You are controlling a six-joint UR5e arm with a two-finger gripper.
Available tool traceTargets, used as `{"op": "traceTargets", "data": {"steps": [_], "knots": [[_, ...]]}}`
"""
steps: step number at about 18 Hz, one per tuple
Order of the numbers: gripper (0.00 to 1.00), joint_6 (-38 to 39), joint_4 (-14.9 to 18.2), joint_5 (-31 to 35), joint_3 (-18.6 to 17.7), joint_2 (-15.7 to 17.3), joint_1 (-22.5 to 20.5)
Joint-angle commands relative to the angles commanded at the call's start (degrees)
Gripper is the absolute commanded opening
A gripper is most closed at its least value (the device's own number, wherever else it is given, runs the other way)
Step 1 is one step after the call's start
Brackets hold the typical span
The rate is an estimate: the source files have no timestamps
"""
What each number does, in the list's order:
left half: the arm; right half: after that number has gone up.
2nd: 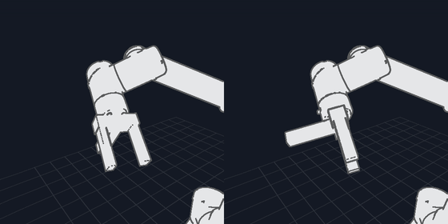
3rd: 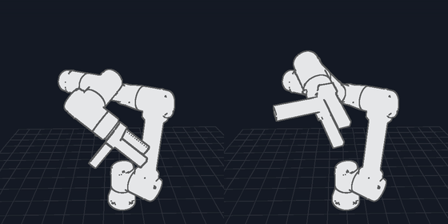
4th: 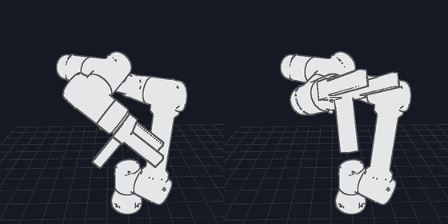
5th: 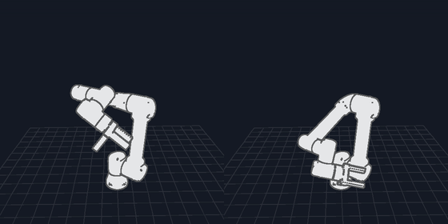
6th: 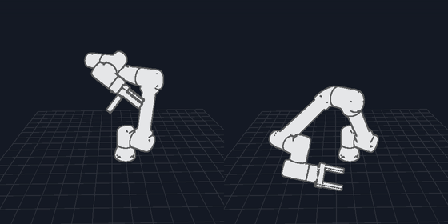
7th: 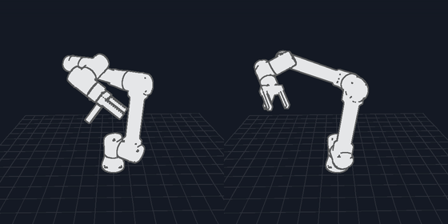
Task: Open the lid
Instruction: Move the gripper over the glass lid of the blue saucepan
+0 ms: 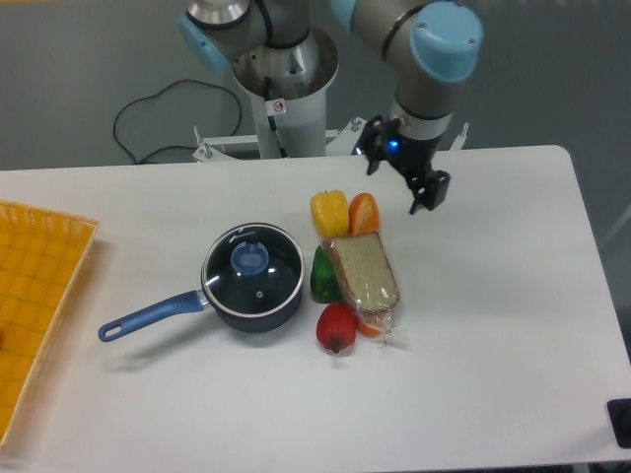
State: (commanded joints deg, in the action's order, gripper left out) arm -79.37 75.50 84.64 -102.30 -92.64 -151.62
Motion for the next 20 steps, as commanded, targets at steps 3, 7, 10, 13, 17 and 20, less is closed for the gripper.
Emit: {"op": "traceTargets", "data": {"steps": [3,7,10,13,17,20], "knots": [[1.00,2.55,-0.27,0.00,-2.02,1.23,1.94],[1.00,9.03,-3.60,-0.09,-4.39,1.24,5.97],[1.00,14.94,-4.75,0.00,-4.49,-0.34,10.11],[1.00,19.94,-4.66,0.17,-4.57,-0.35,12.05],[1.00,27.06,-4.66,0.87,-5.01,-0.44,14.68],[1.00,31.81,-4.66,3.07,-5.01,-0.78,16.62]]}}
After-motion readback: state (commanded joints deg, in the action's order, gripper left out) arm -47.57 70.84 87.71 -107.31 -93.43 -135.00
